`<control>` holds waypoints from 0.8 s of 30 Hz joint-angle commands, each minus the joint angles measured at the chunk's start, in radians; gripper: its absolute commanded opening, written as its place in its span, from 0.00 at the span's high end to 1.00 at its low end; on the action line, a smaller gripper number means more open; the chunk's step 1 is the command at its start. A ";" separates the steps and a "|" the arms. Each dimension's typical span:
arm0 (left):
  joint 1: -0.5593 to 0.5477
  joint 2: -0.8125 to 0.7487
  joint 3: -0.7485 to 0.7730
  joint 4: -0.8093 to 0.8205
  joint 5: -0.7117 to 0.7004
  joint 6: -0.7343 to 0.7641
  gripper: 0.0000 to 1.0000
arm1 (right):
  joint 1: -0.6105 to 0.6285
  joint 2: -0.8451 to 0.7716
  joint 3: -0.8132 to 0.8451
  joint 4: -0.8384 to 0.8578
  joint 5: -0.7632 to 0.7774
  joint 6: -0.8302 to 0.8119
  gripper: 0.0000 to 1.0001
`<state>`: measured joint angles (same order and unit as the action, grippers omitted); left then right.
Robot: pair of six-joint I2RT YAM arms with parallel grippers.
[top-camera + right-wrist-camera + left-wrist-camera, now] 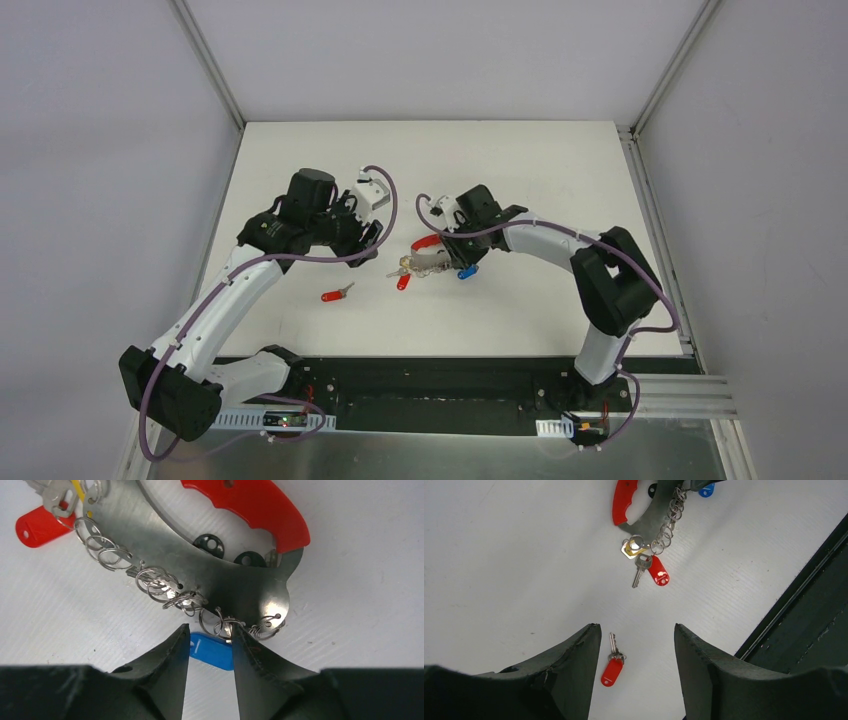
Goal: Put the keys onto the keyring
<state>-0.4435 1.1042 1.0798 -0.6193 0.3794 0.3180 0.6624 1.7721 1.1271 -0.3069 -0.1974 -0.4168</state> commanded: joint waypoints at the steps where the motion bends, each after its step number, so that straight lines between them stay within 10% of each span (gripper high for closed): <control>1: 0.006 -0.027 -0.010 -0.001 -0.018 0.003 0.43 | -0.015 0.024 0.045 -0.006 -0.002 0.026 0.61; 24: 0.006 -0.029 -0.016 0.003 -0.021 0.005 0.43 | -0.036 0.041 0.076 -0.021 -0.029 0.056 0.95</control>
<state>-0.4435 1.0969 1.0687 -0.6193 0.3618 0.3180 0.6430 1.8118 1.1526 -0.3130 -0.2142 -0.3801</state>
